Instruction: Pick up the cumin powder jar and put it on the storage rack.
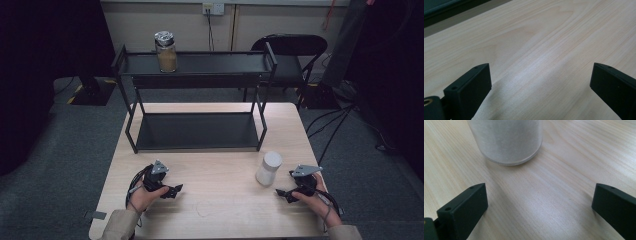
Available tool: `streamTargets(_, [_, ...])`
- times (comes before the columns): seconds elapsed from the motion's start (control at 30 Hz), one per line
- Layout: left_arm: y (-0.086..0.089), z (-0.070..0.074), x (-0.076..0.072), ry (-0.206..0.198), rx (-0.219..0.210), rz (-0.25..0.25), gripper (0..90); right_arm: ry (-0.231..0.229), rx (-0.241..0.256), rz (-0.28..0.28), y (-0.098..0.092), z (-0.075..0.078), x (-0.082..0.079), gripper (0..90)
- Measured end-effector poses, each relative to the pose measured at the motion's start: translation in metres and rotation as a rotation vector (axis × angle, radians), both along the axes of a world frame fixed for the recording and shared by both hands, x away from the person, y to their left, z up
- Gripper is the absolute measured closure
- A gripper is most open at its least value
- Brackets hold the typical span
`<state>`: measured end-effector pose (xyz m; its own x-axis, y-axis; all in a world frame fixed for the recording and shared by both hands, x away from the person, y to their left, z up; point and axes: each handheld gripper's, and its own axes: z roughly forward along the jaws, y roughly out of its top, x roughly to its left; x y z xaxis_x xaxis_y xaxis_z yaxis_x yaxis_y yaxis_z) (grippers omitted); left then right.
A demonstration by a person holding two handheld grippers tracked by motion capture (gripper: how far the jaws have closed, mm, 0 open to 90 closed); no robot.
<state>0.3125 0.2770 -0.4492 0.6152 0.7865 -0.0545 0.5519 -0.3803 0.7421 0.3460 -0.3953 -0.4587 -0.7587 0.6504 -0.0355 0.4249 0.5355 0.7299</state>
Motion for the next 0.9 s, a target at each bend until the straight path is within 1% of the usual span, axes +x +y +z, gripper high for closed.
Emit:
streamTargets(0.03, [0.0003,0.0007,0.0006,0.002,0.012,-0.008,2.9,0.000,0.000,0.000,0.0000,0.0000,0.0000,0.0])
streamTargets(0.1, [-0.0001,-0.0006,-0.0003,0.002,0.009,-0.004,3.0,0.000,0.000,0.000,0.0000,0.0000,0.0000,0.0])
streamTargets(0.2, [-0.0017,-0.0001,-0.0004,0.006,0.042,-0.018,3.0,0.000,0.000,0.000,0.0000,0.0000,0.0000,0.0])
streamTargets(0.23, [-0.0031,-0.0004,-0.0010,0.007,0.060,-0.026,3.1,0.000,0.000,0.000,0.0000,0.0000,0.0000,0.0])
streamTargets(0.3, [-0.0039,-0.0007,-0.0015,0.009,0.063,-0.028,3.1,0.000,0.000,0.000,0.0000,0.0000,0.0000,0.0])
streamTargets(0.33, [-0.0051,-0.0013,-0.0018,0.008,0.072,-0.042,3.1,0.000,0.000,0.000,0.0000,0.0000,0.0000,0.0])
streamTargets(0.37, [-0.0051,-0.0013,-0.0018,0.008,0.072,-0.042,3.1,0.000,0.000,0.000,0.0000,0.0000,0.0000,0.0])
streamTargets(0.43, [-0.0063,-0.0004,-0.0019,0.003,0.086,-0.050,3.1,0.000,0.000,0.000,0.0000,0.0000,0.0000,0.0])
streamTargets(0.5, [-0.0056,-0.0014,-0.0025,0.002,0.072,-0.042,3.1,0.000,0.000,0.000,0.0000,0.0000,0.0000,0.0])
streamTargets(0.63, [-0.0063,-0.0022,-0.0021,0.009,0.081,-0.049,3.2,0.000,0.000,0.000,0.0000,0.0000,0.0000,0.0])
streamTargets(0.67, [-0.0073,-0.0014,-0.0016,0.013,0.097,-0.054,3.2,0.000,0.000,0.000,0.0000,0.0000,0.0000,0.0])
streamTargets(0.73, [-0.0087,-0.0007,-0.0014,0.015,0.110,-0.056,3.2,0.000,0.000,0.000,0.0000,0.0001,0.0000,0.0])
streamTargets(0.9, [-0.0077,-0.0029,-0.0014,0.011,0.106,-0.061,2.8,0.000,0.000,0.000,0.0000,0.0001,0.0000,0.0])
